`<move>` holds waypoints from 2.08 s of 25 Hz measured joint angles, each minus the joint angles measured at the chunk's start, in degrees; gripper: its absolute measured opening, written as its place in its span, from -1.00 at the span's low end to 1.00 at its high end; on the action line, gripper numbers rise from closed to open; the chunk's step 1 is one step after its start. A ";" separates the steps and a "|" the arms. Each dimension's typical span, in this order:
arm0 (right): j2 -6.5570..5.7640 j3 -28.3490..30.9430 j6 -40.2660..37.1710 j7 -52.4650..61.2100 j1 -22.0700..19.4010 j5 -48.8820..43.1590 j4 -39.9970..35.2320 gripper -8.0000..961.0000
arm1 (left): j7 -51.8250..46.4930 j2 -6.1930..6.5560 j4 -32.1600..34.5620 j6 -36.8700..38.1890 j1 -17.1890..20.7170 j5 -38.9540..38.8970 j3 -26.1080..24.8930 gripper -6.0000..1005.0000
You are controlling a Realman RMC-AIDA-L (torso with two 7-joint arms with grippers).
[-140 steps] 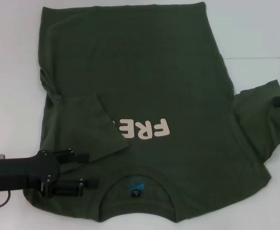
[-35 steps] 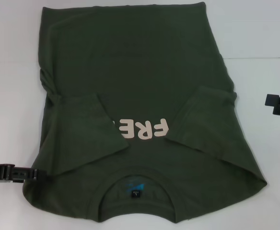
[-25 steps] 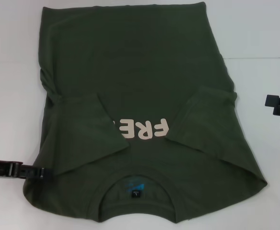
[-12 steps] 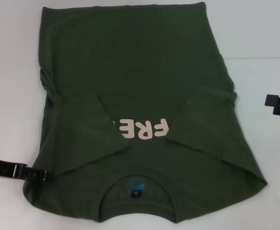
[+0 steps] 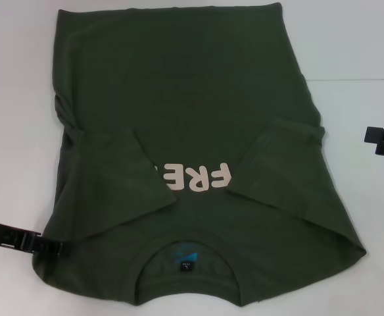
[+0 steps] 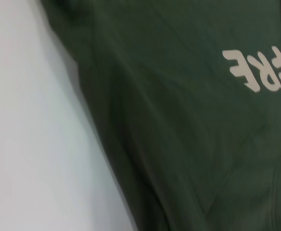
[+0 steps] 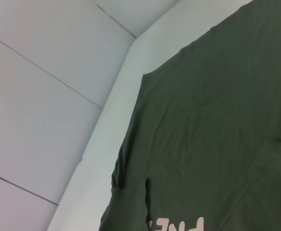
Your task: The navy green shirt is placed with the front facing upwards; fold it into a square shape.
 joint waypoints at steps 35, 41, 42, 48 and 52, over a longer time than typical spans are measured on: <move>0.26 -0.35 -1.17 -0.13 0.08 0.33 0.00 0.72 | -0.31 -1.07 4.06 0.44 1.41 -0.40 -1.70 -0.75; 0.25 -0.14 -1.49 -0.14 0.09 0.33 0.00 0.72 | -1.70 -0.83 4.26 0.43 1.14 -0.89 -2.76 -0.76; 0.24 -0.09 -1.60 -0.14 0.10 0.33 0.00 0.72 | -1.71 -0.81 4.27 0.51 1.14 -0.90 -2.82 -0.74; 0.14 0.04 -1.98 -0.14 0.32 0.33 0.00 0.72 | -1.35 -1.15 4.11 0.85 1.21 -0.46 -2.09 -0.46; 0.12 0.06 -2.07 -0.14 0.36 0.33 0.00 0.72 | -1.24 -1.21 4.56 0.95 1.45 -0.48 -1.98 -0.12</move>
